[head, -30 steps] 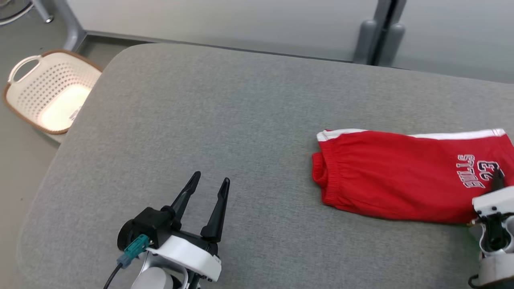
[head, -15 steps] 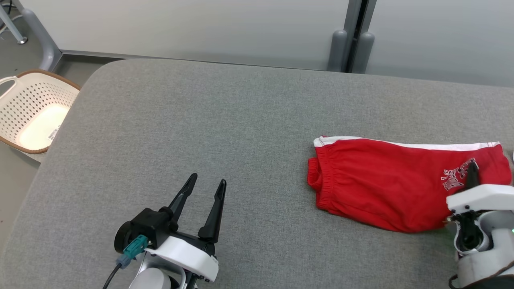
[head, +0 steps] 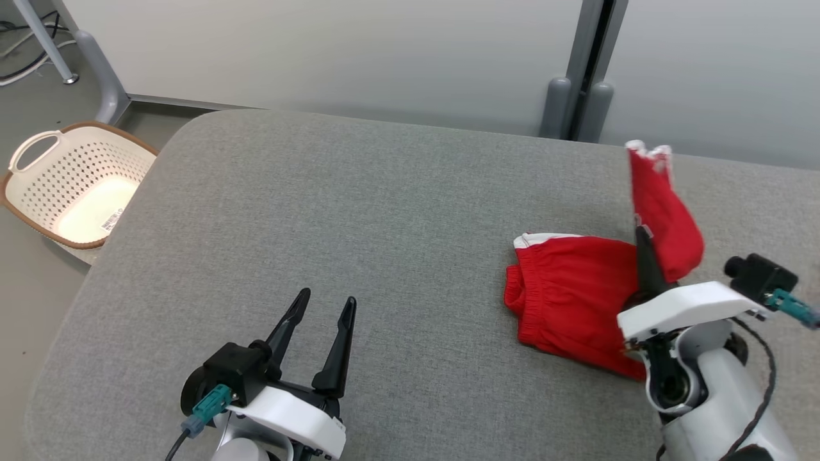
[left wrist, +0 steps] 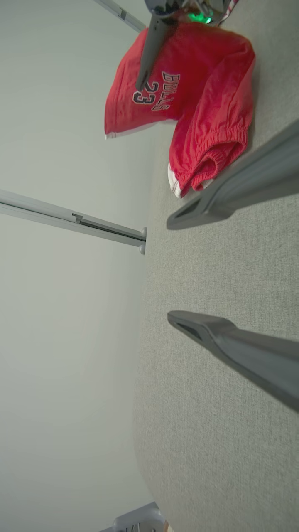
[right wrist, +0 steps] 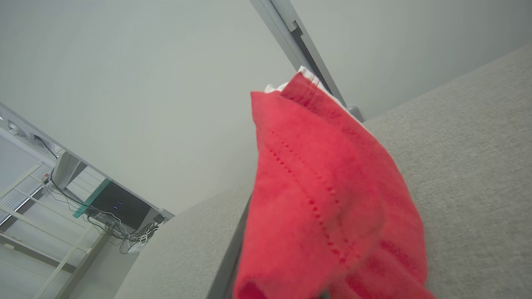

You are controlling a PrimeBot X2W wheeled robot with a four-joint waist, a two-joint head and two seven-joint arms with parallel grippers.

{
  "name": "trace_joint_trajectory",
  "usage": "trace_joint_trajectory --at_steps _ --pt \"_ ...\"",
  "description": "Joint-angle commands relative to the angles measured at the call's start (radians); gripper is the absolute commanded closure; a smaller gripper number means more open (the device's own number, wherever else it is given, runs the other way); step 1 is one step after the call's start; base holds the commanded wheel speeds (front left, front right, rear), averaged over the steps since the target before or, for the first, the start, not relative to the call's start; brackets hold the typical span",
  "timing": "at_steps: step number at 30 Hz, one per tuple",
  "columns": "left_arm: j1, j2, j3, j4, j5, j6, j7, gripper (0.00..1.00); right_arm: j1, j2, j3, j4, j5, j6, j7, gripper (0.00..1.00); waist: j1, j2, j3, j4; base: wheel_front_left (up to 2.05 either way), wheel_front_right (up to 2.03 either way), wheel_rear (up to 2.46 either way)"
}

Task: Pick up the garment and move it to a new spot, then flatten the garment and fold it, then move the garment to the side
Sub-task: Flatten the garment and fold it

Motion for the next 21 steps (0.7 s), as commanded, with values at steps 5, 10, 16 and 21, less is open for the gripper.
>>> trace_joint_trajectory --at_steps 5,10,16,21 --pt "0.018 0.004 0.001 0.000 -0.003 -0.004 0.000 0.00 0.040 -0.002 0.113 -0.031 0.024 0.000 0.007 1.00 0.0000 -0.0001 -0.010 0.025 0.00 0.00 0.00" --pt "0.028 0.004 0.015 -0.013 -0.025 -0.001 0.001 0.00 0.051 -0.004 0.192 -0.009 -0.032 0.000 0.042 0.41 0.0000 -0.0001 -0.009 0.045 0.00 0.00 0.00" --pt "0.022 0.004 0.020 -0.010 -0.031 -0.002 0.000 0.00 0.060 -0.003 0.263 0.002 -0.043 0.000 0.075 0.00 0.0000 -0.0001 -0.005 0.060 0.00 0.00 0.00" --pt "0.024 0.004 0.012 -0.007 -0.036 -0.003 0.000 0.00 0.065 -0.003 0.334 0.030 -0.045 0.000 0.105 0.00 0.0000 -0.0001 0.000 0.068 0.00 0.00 0.00"
